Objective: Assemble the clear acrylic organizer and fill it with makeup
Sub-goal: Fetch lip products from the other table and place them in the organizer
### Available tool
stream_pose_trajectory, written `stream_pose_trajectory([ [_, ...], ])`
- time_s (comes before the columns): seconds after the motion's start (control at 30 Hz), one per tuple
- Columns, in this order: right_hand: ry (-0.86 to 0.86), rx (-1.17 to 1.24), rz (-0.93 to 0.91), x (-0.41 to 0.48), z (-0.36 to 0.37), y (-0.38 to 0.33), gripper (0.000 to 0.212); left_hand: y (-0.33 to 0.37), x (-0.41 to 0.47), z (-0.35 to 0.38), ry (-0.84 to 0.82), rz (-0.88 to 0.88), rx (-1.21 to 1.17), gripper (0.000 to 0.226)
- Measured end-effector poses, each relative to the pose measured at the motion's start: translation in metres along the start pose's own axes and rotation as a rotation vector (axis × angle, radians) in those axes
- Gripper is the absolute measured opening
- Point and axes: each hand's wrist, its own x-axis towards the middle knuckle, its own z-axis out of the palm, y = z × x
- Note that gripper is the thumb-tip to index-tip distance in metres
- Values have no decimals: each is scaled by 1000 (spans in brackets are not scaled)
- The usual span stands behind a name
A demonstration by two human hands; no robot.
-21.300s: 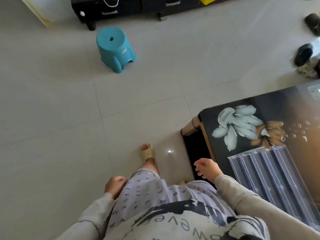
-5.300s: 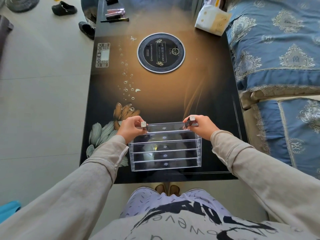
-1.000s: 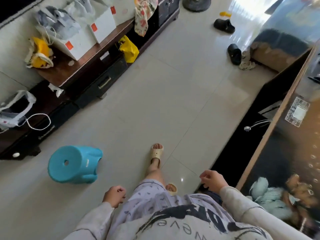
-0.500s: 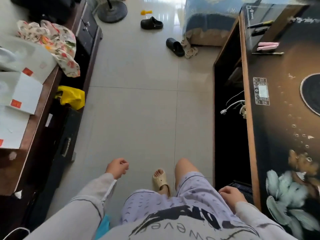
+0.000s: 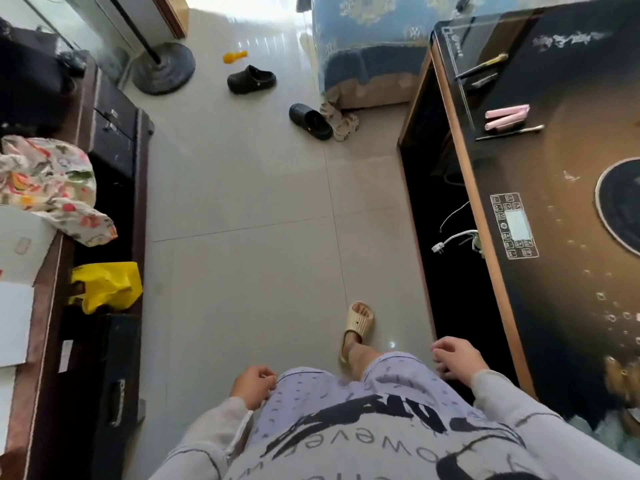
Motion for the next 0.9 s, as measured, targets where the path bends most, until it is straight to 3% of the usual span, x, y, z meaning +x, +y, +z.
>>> stream_pose_trajectory([
  [0.13,-19,21,-99,18,-28,-77,13,50,22,-21,13,-2,-16,20],
  [0.37,7,36,-120,52,-62,-158,17,154,63,-65,-12,20,77,30],
  [0.67,156,298,131,100,-81,-207,13,357,144,-139,-91,211,343,15],
  [0.9,238,557,318,105,-73,-244,13,528,181,-167,-153,470,648,31],
])
